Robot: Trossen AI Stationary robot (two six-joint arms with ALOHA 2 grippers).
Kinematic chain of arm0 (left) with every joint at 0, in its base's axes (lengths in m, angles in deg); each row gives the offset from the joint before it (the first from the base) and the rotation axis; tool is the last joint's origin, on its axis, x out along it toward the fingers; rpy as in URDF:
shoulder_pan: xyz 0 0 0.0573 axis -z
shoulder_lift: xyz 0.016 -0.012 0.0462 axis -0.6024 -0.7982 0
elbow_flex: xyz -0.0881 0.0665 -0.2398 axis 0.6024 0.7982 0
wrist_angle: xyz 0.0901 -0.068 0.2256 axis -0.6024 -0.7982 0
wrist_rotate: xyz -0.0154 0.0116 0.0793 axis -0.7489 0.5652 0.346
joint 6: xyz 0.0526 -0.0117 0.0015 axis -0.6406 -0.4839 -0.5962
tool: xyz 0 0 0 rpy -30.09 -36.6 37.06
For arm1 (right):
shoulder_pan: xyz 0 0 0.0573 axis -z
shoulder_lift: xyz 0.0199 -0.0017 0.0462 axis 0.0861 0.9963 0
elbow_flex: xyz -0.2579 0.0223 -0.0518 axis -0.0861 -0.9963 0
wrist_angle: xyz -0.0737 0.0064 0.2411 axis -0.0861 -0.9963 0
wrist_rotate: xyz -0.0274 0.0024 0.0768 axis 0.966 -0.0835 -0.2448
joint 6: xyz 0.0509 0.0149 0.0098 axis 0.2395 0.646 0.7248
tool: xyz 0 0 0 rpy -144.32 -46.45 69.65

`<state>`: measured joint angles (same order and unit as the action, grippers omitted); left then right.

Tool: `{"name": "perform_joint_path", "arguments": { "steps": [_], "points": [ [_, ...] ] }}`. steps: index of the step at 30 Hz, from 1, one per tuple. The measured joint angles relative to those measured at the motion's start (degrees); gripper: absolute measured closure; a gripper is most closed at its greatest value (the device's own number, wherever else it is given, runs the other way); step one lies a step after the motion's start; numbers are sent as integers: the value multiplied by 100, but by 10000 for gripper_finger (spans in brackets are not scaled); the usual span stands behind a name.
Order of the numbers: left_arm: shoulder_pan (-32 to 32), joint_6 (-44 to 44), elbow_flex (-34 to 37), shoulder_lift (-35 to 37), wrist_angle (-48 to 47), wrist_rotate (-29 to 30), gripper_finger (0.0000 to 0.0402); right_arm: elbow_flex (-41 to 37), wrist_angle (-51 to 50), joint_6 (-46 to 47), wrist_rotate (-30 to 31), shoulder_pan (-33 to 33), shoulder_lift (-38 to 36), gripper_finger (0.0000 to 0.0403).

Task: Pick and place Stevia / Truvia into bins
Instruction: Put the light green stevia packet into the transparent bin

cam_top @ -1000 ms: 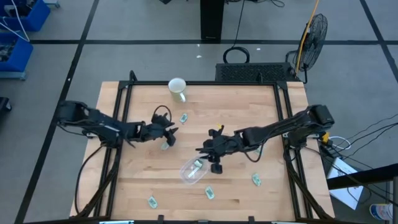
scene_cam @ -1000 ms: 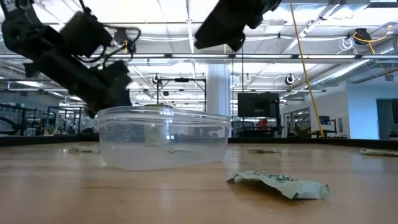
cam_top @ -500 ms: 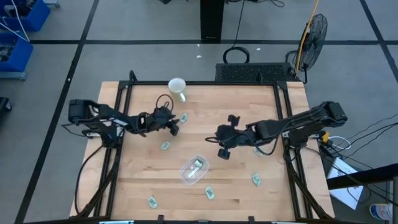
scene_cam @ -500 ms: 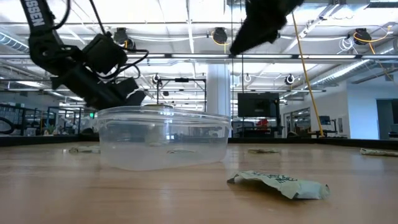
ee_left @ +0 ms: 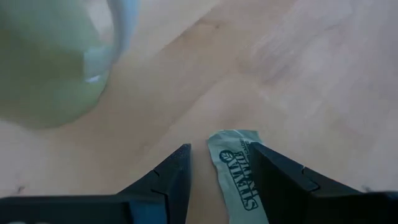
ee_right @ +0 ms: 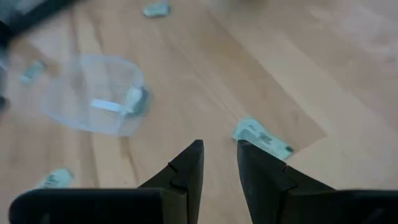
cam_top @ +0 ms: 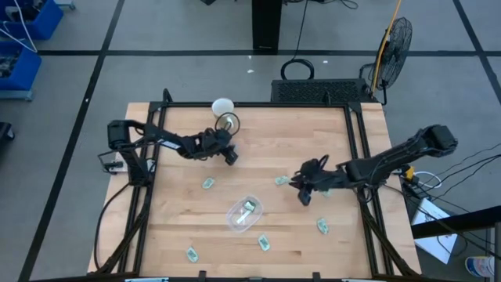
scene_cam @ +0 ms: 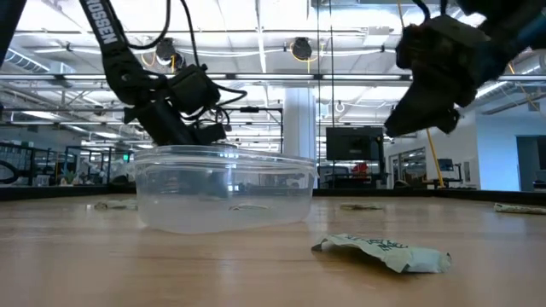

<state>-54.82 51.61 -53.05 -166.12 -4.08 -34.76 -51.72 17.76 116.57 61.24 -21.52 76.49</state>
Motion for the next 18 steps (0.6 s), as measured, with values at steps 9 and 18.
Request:
{"name": "perform_joint_path", "arguments": {
  "steps": [9,18],
  "points": [
    [33,91,3,75,81,-104,356,-985,2020,-167,-36,-35,-664,309],
    [487,309,-133,703,-157,-827,397,-1059,2234,-163,-42,-42,-681,309]
  ]
}}
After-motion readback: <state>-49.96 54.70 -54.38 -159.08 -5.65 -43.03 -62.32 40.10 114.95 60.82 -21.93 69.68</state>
